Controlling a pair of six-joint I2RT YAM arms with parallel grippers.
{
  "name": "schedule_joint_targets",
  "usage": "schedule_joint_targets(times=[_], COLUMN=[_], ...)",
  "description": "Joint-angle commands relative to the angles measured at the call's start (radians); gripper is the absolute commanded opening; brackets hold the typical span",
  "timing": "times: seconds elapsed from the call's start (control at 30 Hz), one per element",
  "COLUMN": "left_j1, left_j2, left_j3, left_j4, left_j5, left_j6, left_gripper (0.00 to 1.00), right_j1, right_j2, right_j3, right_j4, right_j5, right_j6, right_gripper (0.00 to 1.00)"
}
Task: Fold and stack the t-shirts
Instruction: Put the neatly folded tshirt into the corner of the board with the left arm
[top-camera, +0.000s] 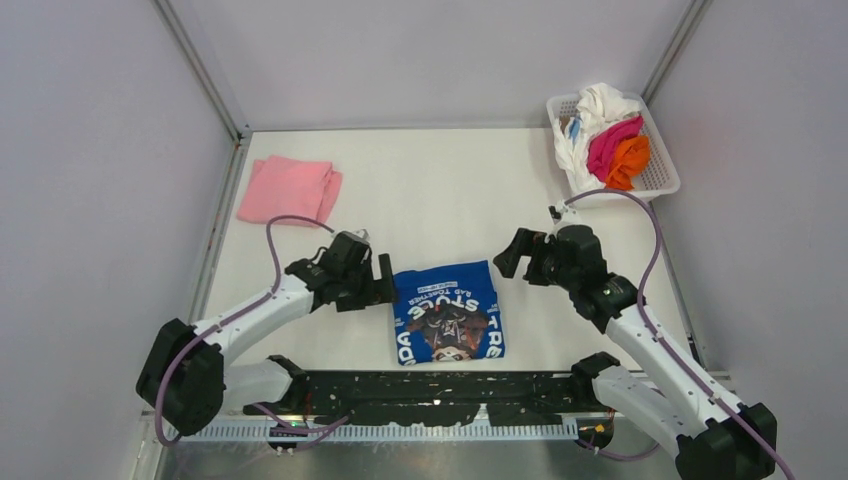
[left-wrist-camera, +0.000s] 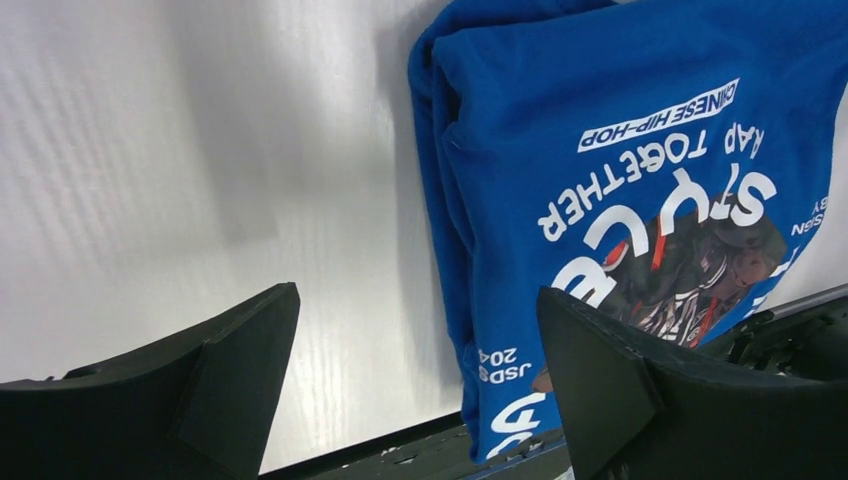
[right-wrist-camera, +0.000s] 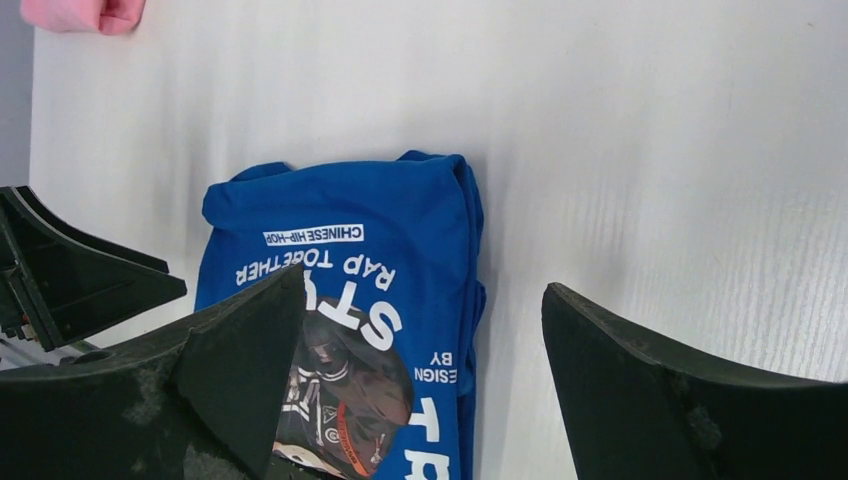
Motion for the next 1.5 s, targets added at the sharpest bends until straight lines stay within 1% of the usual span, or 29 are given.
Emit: schedule_joint_targets(times=[0.0,0.07,0.17,0.33,0.47,0.57,0.63,0.67,0.7,0.73,0.83,0.9,0.97,1.03,1.13,1.23,1.27,1.33,1.4,1.47], left_j1=[-0.041,-0.071,-0.118,-0.168,-0.186,-0.226,-0.246,-0.247,-0.246,-0.246,-0.246,-0.245,-0.239,-0.212,-0.136,-0.059,-0.042,-0.007,0.03,0.082], left_j2=[0.05,0.075,0.094,0.138,0.213,0.281,0.334,0.357,0.379,0.399,0.441,0.454,0.471,0.491,0.506,0.516,0.522,0.53,0.531,0.525], left_j3=[-0.02,-0.029,-0.065,-0.11,-0.081,-0.028,0.005,0.024,0.051,0.085,0.219,0.303,0.38,0.442,0.494,0.545,0.556,0.586,0.607,0.628], left_j4=[0.128,0.14,0.174,0.223,0.265,0.263,0.238,0.22,0.186,0.143,-0.008,-0.097,-0.155,-0.192,-0.19,-0.134,-0.1,-0.069,-0.038,-0.007], left_j5=[0.082,0.082,0.073,0.031,0.035,0.016,-0.021,-0.047,-0.089,-0.132,-0.3,-0.459,-0.587,-0.668,-0.705,-0.71,-0.728,-0.787,-0.841,-0.82], left_j6=[-0.078,-0.114,-0.179,-0.271,-0.287,-0.291,-0.287,-0.279,-0.269,-0.242,-0.158,-0.076,0.017,0.112,0.258,0.411,0.494,0.6,0.673,0.735], left_gripper=[0.89,0.86,0.83,0.7,0.53,0.43,0.29,0.19,0.05,0.0,0.0,0.0,0.0,0.0,0.0,0.0,0.0,0.0,0.0,0.0], right_j1=[-0.004,-0.005,-0.007,-0.016,-0.022,-0.03,-0.037,-0.04,-0.046,-0.05,-0.064,-0.071,-0.076,-0.082,-0.09,-0.096,-0.101,-0.106,-0.11,-0.115], right_j2=[0.003,0.008,0.011,0.013,0.015,0.012,0.006,0.004,0.001,-0.001,-0.008,-0.009,-0.012,-0.011,-0.006,0.009,0.013,0.024,0.03,0.034], right_j3=[-0.002,-0.006,-0.009,-0.015,-0.019,-0.022,-0.025,-0.026,-0.029,-0.03,-0.035,-0.037,-0.04,-0.045,-0.048,-0.049,-0.047,-0.045,-0.046,-0.049], right_j4=[-0.007,-0.007,-0.006,-0.006,-0.006,-0.006,-0.006,-0.007,-0.007,-0.009,-0.011,-0.015,-0.017,-0.017,-0.019,-0.023,-0.029,-0.037,-0.041,-0.044], right_j5=[0.033,0.033,0.032,0.032,0.033,0.032,0.03,0.03,0.03,0.03,0.036,0.046,0.055,0.064,0.08,0.127,0.138,0.171,0.197,0.214], right_j6=[-0.025,-0.028,-0.034,-0.044,-0.048,-0.054,-0.055,-0.056,-0.058,-0.06,-0.072,-0.08,-0.088,-0.094,-0.102,-0.106,-0.11,-0.115,-0.115,-0.114], right_gripper=[0.95,0.95,0.95,0.96,0.95,0.95,0.95,0.95,0.96,0.95,0.95,0.95,0.95,0.95,0.95,0.95,0.95,0.95,0.95,0.95])
